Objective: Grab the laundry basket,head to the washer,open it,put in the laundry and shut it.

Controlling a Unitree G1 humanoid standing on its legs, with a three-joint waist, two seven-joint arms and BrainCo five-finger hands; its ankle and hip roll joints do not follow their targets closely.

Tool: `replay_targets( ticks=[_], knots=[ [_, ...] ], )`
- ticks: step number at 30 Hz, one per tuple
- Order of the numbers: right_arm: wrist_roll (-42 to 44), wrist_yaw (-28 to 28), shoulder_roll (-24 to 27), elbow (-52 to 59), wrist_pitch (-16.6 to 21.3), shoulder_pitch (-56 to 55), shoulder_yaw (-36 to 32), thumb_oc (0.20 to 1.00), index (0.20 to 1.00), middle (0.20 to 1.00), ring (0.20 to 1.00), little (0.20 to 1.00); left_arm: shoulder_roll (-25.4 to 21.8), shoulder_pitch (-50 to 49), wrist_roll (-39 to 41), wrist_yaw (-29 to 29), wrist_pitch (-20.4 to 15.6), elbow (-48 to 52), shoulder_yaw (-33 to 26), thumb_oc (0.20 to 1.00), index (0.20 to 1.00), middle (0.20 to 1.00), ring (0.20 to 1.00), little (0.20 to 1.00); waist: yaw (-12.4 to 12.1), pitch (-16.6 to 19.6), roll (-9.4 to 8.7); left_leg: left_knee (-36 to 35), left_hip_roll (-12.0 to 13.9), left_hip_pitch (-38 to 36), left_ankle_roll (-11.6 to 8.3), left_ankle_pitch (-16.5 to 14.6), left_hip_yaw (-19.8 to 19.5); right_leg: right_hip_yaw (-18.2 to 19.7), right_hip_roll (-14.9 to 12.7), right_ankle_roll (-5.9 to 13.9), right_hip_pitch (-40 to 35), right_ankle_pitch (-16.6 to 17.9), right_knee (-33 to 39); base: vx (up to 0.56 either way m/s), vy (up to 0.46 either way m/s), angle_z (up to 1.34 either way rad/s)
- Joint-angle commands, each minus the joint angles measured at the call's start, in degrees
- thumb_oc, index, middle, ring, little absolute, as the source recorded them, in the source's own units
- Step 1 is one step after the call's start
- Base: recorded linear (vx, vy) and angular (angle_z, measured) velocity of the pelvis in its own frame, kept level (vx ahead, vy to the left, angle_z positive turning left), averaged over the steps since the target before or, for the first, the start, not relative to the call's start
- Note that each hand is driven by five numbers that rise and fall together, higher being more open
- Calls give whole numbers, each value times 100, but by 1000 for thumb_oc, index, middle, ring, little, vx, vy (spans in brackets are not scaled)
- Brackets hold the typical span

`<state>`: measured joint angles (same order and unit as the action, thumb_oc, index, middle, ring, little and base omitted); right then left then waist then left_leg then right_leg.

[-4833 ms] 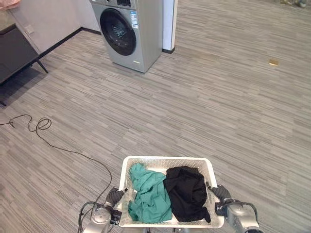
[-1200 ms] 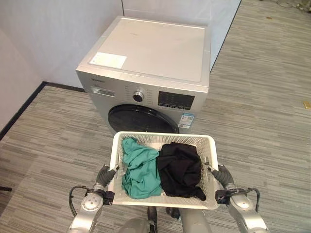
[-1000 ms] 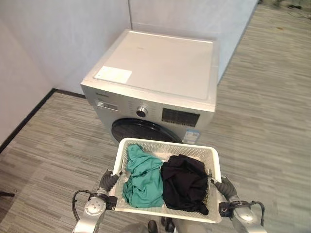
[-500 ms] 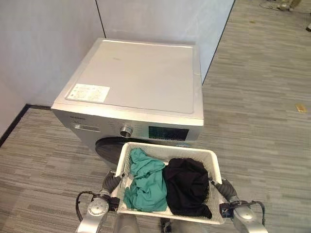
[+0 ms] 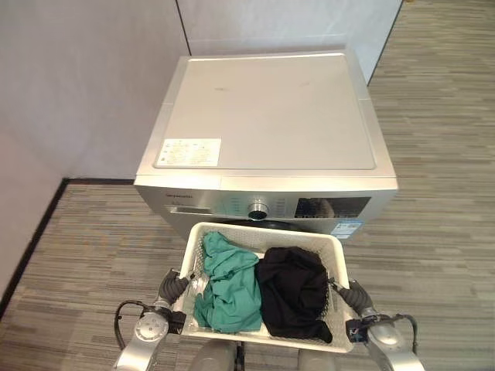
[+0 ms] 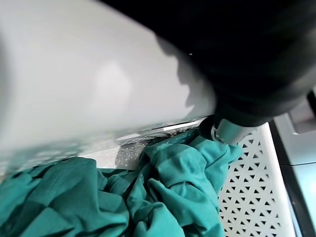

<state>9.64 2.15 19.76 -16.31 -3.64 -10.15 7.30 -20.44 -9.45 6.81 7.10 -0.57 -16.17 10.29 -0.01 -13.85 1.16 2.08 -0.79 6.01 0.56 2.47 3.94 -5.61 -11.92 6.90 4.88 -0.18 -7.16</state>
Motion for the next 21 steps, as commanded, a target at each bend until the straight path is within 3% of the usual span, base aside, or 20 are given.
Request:
replay_targets(
  ticks=[1,3,4,10,17,19,21],
  knots=[
    [-74,84,522,570,435,38,-566,200,200,200,200,200,-464,-84,129,500,-243,400,-1122,200,200,200,200,200,-147,253,8,248,340,17,-248,-458,-323,-506,307,75,-190,-345,-84,-77,-84,-19],
    [-70,-5,508,1047,467,-250,-602,200,200,200,200,200,-376,-271,80,571,-295,654,-1283,200,200,200,200,200,-151,230,-72,282,366,73,-253,-458,-292,-442,379,58,-235,-396,1,-112,-127,-9],
    [129,-155,550,1815,639,-733,-766,200,200,200,200,200,-265,-640,-73,829,-439,1162,-1648,200,200,200,200,200,-153,119,-196,350,431,177,-272,-459,-227,-278,441,38,-253,-341,212,-102,-107,-2],
    [729,-425,578,3008,950,-1684,-1173,200,200,200,200,200,33,-1565,-116,1164,-608,2230,-2100,200,200,200,200,200,-105,-31,-364,397,540,359,-338,-359,-283,-174,603,-39,-234,-358,342,-100,-105,-8],
    [1364,-1172,1578,4370,1518,-2673,-1950,200,200,200,200,200,-445,-2266,-1069,1427,-850,3243,-2454,200,200,200,200,200,-119,-333,-538,421,680,560,-504,-141,-543,-340,790,-141,-187,-517,264,-125,-138,11],
    [1352,-1143,1662,4251,1503,-2695,-2020,200,200,200,200,200,-468,-2275,-1090,1372,-846,3251,-2375,200,200,200,200,200,-118,-373,-533,428,689,599,-527,-87,-616,-365,824,-160,-160,-521,231,-91,-83,28],
    [1199,-951,1818,4043,1543,-2482,-1991,200,200,200,200,200,-566,-2009,-1206,1359,-853,3053,-2163,200,200,200,200,200,-132,-471,-506,276,710,677,-610,158,-700,-407,936,-208,-94,-523,240,-138,-77,12]
  ],
)
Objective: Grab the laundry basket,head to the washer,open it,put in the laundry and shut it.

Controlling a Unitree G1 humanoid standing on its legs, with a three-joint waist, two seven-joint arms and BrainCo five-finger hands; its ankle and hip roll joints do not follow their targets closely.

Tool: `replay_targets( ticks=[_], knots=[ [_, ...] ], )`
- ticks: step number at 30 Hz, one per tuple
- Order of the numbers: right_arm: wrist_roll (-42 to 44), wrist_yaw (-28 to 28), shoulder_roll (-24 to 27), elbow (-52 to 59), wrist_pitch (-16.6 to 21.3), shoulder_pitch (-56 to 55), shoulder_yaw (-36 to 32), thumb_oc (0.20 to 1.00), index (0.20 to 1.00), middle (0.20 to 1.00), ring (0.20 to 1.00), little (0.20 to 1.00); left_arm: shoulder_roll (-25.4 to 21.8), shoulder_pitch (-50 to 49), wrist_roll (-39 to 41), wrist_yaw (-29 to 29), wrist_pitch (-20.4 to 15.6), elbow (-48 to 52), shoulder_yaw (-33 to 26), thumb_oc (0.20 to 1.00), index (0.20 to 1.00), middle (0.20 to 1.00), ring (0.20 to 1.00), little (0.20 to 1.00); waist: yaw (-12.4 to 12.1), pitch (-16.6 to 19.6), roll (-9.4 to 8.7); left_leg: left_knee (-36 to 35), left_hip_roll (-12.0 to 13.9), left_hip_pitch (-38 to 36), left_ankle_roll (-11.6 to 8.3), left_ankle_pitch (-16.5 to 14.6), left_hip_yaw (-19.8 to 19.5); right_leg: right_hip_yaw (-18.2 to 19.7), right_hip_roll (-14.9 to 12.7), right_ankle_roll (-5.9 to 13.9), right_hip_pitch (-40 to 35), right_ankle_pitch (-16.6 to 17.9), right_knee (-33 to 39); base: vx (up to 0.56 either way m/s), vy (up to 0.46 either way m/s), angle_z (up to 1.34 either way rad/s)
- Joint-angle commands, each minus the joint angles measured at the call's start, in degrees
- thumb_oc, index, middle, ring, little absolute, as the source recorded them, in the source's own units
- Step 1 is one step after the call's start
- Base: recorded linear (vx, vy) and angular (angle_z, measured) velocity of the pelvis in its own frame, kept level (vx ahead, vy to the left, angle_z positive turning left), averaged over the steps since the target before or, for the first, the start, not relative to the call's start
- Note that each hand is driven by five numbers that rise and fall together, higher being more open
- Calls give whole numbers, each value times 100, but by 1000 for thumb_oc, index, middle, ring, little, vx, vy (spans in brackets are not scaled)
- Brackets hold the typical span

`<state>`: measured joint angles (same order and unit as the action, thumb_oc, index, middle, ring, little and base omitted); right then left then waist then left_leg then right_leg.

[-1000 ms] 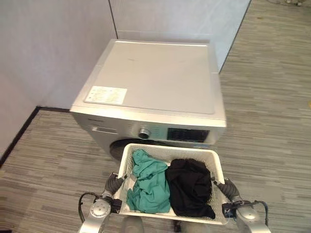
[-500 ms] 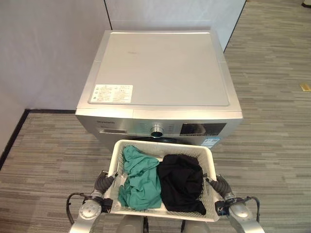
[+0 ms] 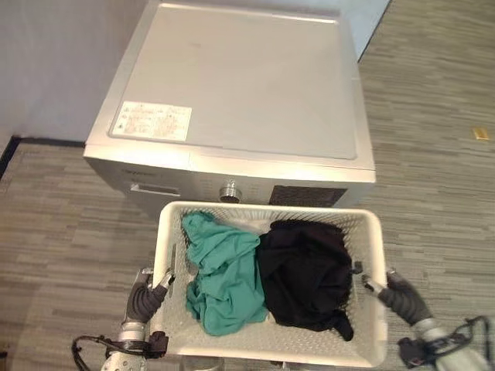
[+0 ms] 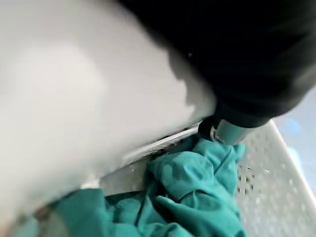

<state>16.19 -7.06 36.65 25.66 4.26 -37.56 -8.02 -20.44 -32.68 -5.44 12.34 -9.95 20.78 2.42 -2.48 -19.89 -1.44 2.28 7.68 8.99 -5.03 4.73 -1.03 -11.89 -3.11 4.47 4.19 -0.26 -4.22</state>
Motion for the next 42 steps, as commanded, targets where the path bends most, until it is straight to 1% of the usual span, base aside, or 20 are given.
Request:
replay_targets(
  ticks=[1,2,3,4,5,7,8,9,10,11,13,14,18,20,23,29,30,32,35,42],
  knots=[
    [497,48,173,-208,776,417,-370,200,200,200,200,200,-572,525,30,863,89,-711,-1241,200,200,200,200,200,92,124,-249,183,-110,432,-126,84,-167,153,61,44,-11,-498,-3,-156,-46,17],
    [455,134,230,-281,799,612,-294,200,200,200,200,200,-632,775,20,921,81,-772,-1142,200,200,200,200,200,92,83,-239,177,-105,518,-182,277,-168,91,54,39,30,-467,28,-225,-41,18],
    [439,176,221,-316,828,754,-266,200,200,200,200,200,-707,1088,-55,972,98,-847,-1052,200,200,200,200,200,130,31,-297,256,-126,606,-174,203,-109,7,-24,26,139,-402,28,-333,-47,26],
    [368,205,270,-367,885,960,-80,200,200,200,200,200,-762,1580,-205,965,65,-952,-861,200,200,200,200,200,257,63,-450,967,-267,517,-47,-379,31,-129,-199,41,311,-238,50,-276,-35,33],
    [364,208,264,-377,890,978,-75,200,200,200,200,200,-767,1599,-207,969,59,-966,-860,200,200,200,200,200,265,58,-452,1020,-276,565,-35,-384,22,-139,-206,46,325,-219,56,-235,-13,32],
    [327,183,278,-415,922,1065,29,200,200,200,200,200,-741,1804,-281,957,28,-976,-727,200,200,200,200,200,396,119,-496,1616,-261,378,12,-907,190,-182,-286,59,368,-144,72,-132,74,32],
    [331,148,279,-420,924,1055,3,200,200,200,200,200,-758,1869,-299,906,-1,-957,-706,200,200,200,200,200,470,183,-460,1733,-214,81,24,-1123,283,-220,-303,77,399,-114,51,-85,150,26],
    [337,116,263,-395,909,1024,-7,200,200,200,200,200,-741,1853,-256,849,-39,-943,-675,200,200,200,200,200,523,237,-391,1673,-202,-229,49,-1262,332,-238,-288,98,387,-106,36,-55,255,20],
    [399,27,220,-347,862,1003,-68,200,200,200,200,200,-724,1846,-227,777,-14,-904,-634,200,200,200,200,200,637,322,-293,1340,-249,-681,98,-1402,409,-238,-296,178,414,-22,24,6,237,16],
    [419,-64,185,-314,864,971,-102,200,200,200,200,200,-742,1803,-203,695,-43,-918,-632,200,200,200,200,200,693,383,-238,1153,-245,-808,128,-1577,442,-195,-293,202,408,-12,17,-43,270,17],
    [438,-149,167,-264,813,953,-174,200,200,200,200,200,-754,1785,-60,543,-57,-921,-592,200,200,200,200,200,727,445,-239,991,-347,-788,152,-1484,405,-134,-355,244,456,120,40,-61,184,15],
    [538,-244,121,-257,789,985,-238,200,200,200,200,200,-804,1806,75,343,-70,-946,-545,200,200,200,200,200,780,502,-244,839,-462,-837,246,-1637,400,-32,-431,307,483,248,58,-84,203,10],
    [610,-287,76,-267,773,1123,-364,200,200,200,200,200,-944,1870,-119,311,-104,-958,-633,200,200,200,200,200,797,557,-241,673,-537,-890,313,-1622,525,61,-542,419,512,431,137,-99,180,-9],
    [663,-335,-69,-215,746,1189,-493,200,200,200,200,200,-1041,1873,-206,301,-119,-860,-877,200,200,200,200,200,810,593,-266,579,-622,-916,404,-1638,676,124,-630,528,588,586,193,-142,206,-16],
    [662,-396,-148,-159,725,1162,-583,200,200,200,200,200,-1080,1865,-275,340,-146,-739,-1049,200,200,200,200,200,828,596,-293,533,-676,-953,464,-1641,775,175,-669,588,620,656,218,-87,111,-20],
    [698,-705,-356,75,589,578,-1246,200,200,200,200,200,-951,1234,42,119,-236,347,-1860,200,200,200,200,200,863,509,-396,733,-761,-1011,620,-1789,924,204,-777,663,599,764,197,-62,65,-16],
    [706,-718,-359,98,577,556,-1253,200,200,200,200,200,-941,1194,57,98,-218,395,-1882,200,200,200,200,200,861,508,-397,754,-760,-1013,625,-1802,930,210,-777,666,592,765,195,-23,14,-9],
    [808,-850,-466,122,515,444,-1337,200,200,200,200,200,-811,854,329,60,-227,781,-2233,200,200,200,200,200,832,475,-423,856,-755,-1056,697,-1879,1035,210,-798,703,583,832,196,-38,12,-9],
    [888,-943,-484,140,477,545,-1310,200,200,200,200,200,-715,733,438,219,-209,973,-2597,200,200,200,200,200,766,474,-450,901,-736,-1090,750,-1922,1133,268,-798,743,585,885,201,-28,6,-21],
    [1311,-1046,-502,187,408,744,-1923,200,200,200,200,200,-625,569,169,481,-145,1039,-3347,200,200,200,200,200,661,560,-498,913,-801,-1167,807,-1985,1121,288,-850,789,539,1011,219,14,8,-9]
  ],
)
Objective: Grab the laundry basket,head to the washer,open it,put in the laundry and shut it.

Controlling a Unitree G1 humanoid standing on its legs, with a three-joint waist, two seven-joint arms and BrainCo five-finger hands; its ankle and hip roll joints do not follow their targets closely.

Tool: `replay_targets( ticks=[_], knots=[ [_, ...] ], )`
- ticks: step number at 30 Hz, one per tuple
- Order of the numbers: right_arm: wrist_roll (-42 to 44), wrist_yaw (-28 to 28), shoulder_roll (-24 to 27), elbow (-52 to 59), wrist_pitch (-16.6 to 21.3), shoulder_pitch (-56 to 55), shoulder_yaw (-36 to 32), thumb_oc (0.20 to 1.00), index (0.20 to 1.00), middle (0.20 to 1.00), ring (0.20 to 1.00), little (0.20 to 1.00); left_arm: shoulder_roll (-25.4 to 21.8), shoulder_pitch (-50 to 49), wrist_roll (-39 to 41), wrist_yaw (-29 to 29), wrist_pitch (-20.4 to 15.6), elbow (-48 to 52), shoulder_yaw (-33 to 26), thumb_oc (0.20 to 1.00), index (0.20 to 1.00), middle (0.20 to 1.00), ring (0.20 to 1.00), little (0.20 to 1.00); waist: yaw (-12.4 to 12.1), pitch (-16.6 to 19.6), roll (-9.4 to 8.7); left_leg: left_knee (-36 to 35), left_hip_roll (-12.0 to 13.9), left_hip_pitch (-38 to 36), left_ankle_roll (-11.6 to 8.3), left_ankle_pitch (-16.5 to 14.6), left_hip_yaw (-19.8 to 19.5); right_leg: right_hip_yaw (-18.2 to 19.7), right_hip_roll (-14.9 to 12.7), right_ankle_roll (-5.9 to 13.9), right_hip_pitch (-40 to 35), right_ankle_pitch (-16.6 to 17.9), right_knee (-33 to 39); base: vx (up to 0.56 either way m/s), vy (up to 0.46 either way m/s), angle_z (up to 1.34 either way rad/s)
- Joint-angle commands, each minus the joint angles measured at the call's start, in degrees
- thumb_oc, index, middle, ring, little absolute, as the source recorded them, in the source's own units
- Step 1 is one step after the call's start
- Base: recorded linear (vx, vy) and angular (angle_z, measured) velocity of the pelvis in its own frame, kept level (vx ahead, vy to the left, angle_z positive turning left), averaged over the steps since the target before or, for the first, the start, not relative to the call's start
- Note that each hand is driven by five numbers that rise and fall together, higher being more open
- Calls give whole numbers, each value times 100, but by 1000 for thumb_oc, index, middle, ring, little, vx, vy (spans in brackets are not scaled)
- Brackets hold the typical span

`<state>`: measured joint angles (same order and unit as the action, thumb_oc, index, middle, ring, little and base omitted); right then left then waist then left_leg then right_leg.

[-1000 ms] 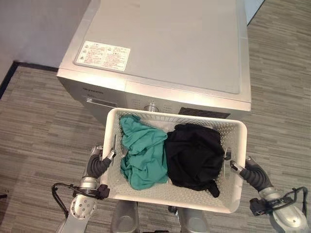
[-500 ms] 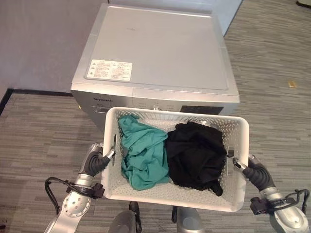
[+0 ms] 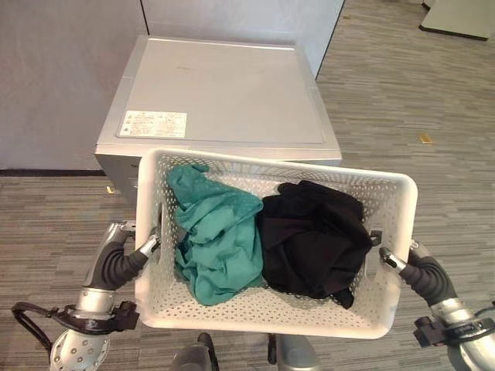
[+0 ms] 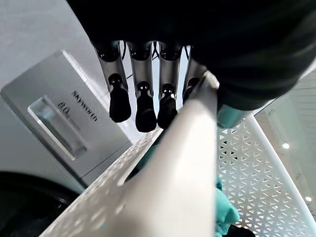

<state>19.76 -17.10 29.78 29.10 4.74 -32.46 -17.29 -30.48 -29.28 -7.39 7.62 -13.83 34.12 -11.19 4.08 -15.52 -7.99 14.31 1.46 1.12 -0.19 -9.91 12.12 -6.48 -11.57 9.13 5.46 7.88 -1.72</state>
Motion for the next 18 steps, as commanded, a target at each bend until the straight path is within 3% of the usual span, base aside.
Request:
replay_targets(
  ticks=[1,4,6,9,11,16,18],
  knots=[
    [907,28,226,-190,379,302,-1016,200,200,200,200,200,354,274,353,964,240,-313,-2005,200,200,200,200,200,-12,144,149,-298,-183,-391,322,-522,-200,-242,-8,330,402,213,-34,20,-1,6],
    [751,250,374,-323,425,616,-1019,200,200,200,200,200,254,512,382,925,249,-397,-1941,200,200,200,200,200,-38,182,145,-342,-192,-413,323,-512,-214,-230,-25,346,371,228,-19,9,-4,5],
    [719,596,826,-704,371,1224,-712,200,200,200,200,200,-53,1148,644,840,303,-604,-1546,200,200,200,200,200,-77,281,197,-405,-192,-471,323,-527,-291,-153,16,352,323,231,-46,35,9,4],
    [738,678,1155,-904,265,1572,-519,200,200,200,200,200,-229,1702,970,858,345,-857,-1279,200,200,200,200,200,-100,326,188,-471,-244,-471,316,-440,-348,-93,-1,332,341,246,-47,32,-6,6],
    [916,779,1672,-1232,148,1917,-352,200,200,200,200,200,-523,2403,1088,986,420,-1173,-1074,200,200,200,200,200,-126,387,199,-510,-264,-502,302,-409,-443,55,47,313,334,213,-84,51,-13,11],
    [992,1123,2296,-1880,79,2681,-15,200,200,200,200,200,-776,3396,1364,1006,449,-1767,-478,200,200,200,200,200,-181,425,222,-514,-268,-557,267,-389,-551,152,108,272,294,103,-175,64,-37,16],
    [1061,1230,2786,-2202,-11,3133,212,200,200,200,200,200,-804,3900,1607,1058,451,-2048,-104,200,200,200,200,200,-238,471,202,-576,-212,-611,195,-353,-604,94,151,243,253,7,-216,63,-77,16]
  ],
)
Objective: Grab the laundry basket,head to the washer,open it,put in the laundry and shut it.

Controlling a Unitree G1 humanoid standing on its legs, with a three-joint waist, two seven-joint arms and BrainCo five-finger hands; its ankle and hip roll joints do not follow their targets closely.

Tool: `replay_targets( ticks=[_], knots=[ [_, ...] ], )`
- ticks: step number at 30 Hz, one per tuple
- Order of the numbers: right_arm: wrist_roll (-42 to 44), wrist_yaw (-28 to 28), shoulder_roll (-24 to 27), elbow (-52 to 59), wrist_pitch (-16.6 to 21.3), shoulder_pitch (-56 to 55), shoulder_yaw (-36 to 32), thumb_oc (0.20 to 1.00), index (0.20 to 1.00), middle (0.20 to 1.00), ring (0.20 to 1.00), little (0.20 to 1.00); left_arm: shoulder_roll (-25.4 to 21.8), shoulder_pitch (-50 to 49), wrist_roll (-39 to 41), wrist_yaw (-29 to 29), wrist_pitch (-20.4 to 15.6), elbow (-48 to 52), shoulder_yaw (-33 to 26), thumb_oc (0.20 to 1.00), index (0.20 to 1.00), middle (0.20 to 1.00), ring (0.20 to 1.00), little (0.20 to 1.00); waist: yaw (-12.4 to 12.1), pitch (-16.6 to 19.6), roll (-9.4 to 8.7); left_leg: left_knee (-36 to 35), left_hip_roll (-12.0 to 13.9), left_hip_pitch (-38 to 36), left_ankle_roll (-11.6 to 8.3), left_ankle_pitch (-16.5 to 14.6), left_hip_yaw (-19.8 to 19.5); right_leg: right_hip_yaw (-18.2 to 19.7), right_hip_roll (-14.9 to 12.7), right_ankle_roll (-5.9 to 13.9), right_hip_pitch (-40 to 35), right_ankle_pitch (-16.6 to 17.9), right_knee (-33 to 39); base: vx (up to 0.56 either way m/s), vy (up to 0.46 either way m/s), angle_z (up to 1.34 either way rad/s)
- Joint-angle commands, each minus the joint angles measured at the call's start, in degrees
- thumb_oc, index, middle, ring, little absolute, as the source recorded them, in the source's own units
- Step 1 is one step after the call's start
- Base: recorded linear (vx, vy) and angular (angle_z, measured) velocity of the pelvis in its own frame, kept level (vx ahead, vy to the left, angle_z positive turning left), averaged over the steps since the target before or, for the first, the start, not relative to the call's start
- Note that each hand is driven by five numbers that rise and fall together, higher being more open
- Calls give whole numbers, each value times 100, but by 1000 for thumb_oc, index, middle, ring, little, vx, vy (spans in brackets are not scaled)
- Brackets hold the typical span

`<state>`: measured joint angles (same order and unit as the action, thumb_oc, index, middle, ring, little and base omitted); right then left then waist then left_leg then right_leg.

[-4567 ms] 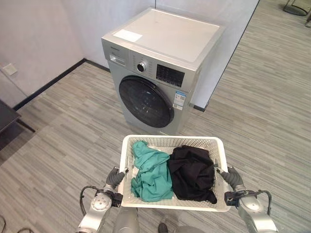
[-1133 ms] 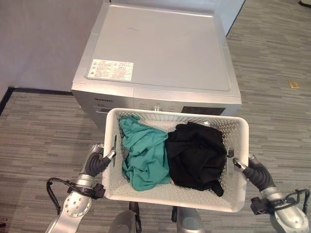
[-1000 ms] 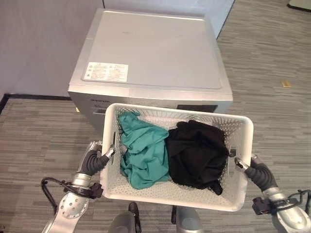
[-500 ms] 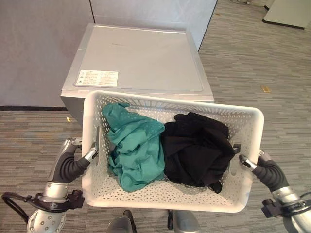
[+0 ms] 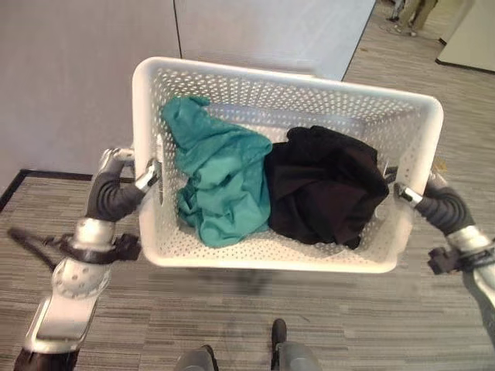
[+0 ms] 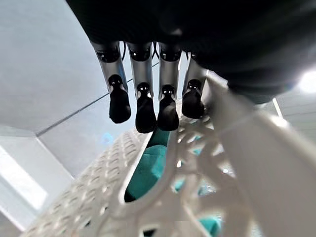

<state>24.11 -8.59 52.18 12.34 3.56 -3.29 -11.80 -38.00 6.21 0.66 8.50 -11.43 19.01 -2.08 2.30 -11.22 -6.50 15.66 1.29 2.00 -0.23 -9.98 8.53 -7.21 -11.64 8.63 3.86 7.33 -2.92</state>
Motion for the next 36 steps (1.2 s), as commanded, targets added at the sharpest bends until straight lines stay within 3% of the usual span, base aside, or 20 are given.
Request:
replay_targets(
  ticks=[1,5,10,16,21,30,35,36],
  knots=[
    [633,379,563,-551,112,250,-319,200,200,200,200,200,-49,370,803,975,207,-554,-1012,200,200,200,200,200,-53,31,62,-720,-192,-705,195,-344,-248,162,161,291,409,58,-96,69,-54,4],
    [839,463,1455,-999,112,970,33,200,200,200,200,200,-81,986,1055,1126,126,-920,-560,200,200,200,200,200,-84,263,68,-984,-14,-845,31,-222,-320,-31,266,235,243,-158,-19,114,-83,11],
    [878,550,1857,-1493,47,1798,722,200,200,200,200,200,-107,1407,1358,1135,95,-1338,-163,200,200,200,200,200,-80,398,73,-1119,118,-898,-87,-126,-379,-145,358,170,139,-320,26,93,-67,11],
    [902,718,1843,-2106,-13,3264,1942,200,200,200,200,200,-293,2326,1503,1308,130,-2056,396,200,200,200,200,200,-79,564,95,-1217,266,-990,-208,-47,-407,-249,491,81,-45,-491,116,89,-46,13],
    [643,838,1665,-2923,-213,4394,2978,200,200,200,200,200,-509,3416,1760,1228,241,-2929,1213,200,200,200,200,200,-53,630,121,-1214,378,-1008,-286,19,-465,-271,598,-1,-115,-624,102,71,-38,6],
    [337,1074,1069,-4219,-349,5812,4096,200,200,200,200,200,-277,4981,1685,1277,434,-4286,2341,200,200,200,200,200,66,660,143,-1252,546,-985,-429,273,-556,-278,786,-130,-97,-846,-27,69,-37,4],
    [331,1054,870,-4593,-421,6271,4551,200,200,200,200,200,-201,5411,1642,1219,461,-4669,2680,200,200,200,200,200,117,601,129,-536,651,-723,-574,585,-580,-250,939,-335,-170,-1064,-166,72,-72,21],
    [313,1095,733,-4824,-408,6657,4772,200,200,200,200,200,-266,5650,1657,1183,523,-4759,2831,200,200,200,200,200,-55,388,-22,780,579,-166,-541,964,-902,-121,1026,-498,-359,-1075,-165,-21,-102,16]
  ],
)
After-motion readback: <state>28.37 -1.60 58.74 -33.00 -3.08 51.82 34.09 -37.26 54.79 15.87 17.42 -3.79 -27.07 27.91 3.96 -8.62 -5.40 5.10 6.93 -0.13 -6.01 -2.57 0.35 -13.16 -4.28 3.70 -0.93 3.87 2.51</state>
